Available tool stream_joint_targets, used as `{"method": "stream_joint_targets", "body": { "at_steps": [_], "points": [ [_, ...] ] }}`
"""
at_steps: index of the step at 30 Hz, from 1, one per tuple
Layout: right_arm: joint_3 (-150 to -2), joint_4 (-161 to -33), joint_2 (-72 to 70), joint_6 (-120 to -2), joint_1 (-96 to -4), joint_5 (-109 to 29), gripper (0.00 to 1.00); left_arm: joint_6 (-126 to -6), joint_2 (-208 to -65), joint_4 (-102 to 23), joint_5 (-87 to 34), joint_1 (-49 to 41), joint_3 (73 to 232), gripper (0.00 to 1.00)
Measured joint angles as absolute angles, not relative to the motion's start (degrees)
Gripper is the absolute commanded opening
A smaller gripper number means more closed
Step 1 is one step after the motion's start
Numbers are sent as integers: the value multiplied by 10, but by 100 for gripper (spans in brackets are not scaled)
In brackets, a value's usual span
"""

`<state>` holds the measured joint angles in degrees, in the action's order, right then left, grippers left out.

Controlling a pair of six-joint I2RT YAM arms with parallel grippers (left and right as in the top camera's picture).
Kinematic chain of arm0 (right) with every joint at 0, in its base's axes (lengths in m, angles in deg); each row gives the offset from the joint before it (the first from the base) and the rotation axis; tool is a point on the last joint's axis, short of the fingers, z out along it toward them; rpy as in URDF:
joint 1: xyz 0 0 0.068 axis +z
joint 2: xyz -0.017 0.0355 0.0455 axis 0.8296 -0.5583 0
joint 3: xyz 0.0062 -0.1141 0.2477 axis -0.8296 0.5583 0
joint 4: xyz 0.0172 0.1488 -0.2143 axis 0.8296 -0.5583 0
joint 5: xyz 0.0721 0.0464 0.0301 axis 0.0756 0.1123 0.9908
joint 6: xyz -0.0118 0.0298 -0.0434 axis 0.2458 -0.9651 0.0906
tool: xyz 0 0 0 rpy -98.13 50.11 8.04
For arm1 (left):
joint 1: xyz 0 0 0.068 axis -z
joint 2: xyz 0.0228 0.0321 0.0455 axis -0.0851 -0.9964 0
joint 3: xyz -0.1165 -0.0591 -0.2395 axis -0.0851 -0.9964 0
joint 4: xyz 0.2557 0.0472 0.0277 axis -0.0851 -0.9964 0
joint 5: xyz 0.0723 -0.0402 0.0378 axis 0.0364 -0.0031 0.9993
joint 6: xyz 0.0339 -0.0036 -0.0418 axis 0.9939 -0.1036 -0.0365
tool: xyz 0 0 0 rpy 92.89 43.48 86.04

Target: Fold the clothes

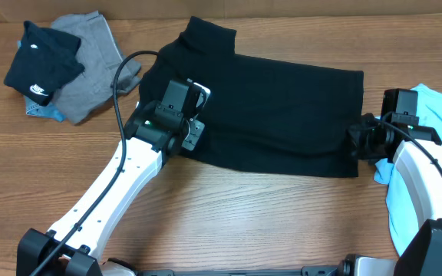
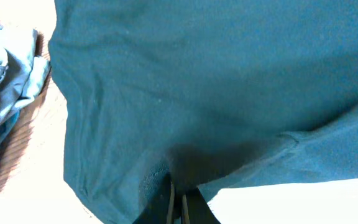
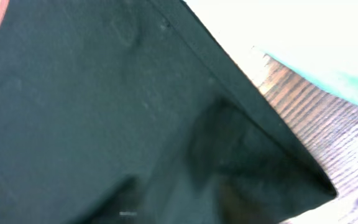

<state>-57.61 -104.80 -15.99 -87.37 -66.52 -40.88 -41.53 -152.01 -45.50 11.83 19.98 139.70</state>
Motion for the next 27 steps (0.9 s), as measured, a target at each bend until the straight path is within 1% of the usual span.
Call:
{"method": "stream_joint_targets", "body": {
  "at_steps": [2,3,5,10,13,18,19,22,26,27],
  "points": [
    [-576,-1048,-160,-867,-665,-409,85,-414,-1520,-460,121,200,1397,42],
    [-576,-1050,-160,-861,-665,-408,85,-412,-1520,-463,123,200,1397,47],
    [-576,-1063,-160,-856,-665,-408,86,-411,-1520,-477,126,200,1397,51],
    [-576,-1123,-160,-843,-665,-407,86,-434,-1520,-565,151,193,1397,52],
    [-576,-1143,-160,-831,-665,-407,86,-454,-1520,-576,155,177,1390,56],
    [-576,-1166,-160,-820,-665,-405,86,-475,-1520,-502,150,146,1322,74],
    [-576,-1167,-160,-818,-665,-404,86,-478,-1520,-476,149,140,1305,76],
    [-576,-1167,-160,-816,-665,-400,86,-481,-1521,-399,141,122,1270,75],
    [-576,-1169,-160,-814,-665,-398,86,-481,-1521,-383,104,91,1257,77],
    [-576,-1171,-160,-813,-665,-397,86,-481,-1521,-383,94,87,1255,74]
  ]
}}
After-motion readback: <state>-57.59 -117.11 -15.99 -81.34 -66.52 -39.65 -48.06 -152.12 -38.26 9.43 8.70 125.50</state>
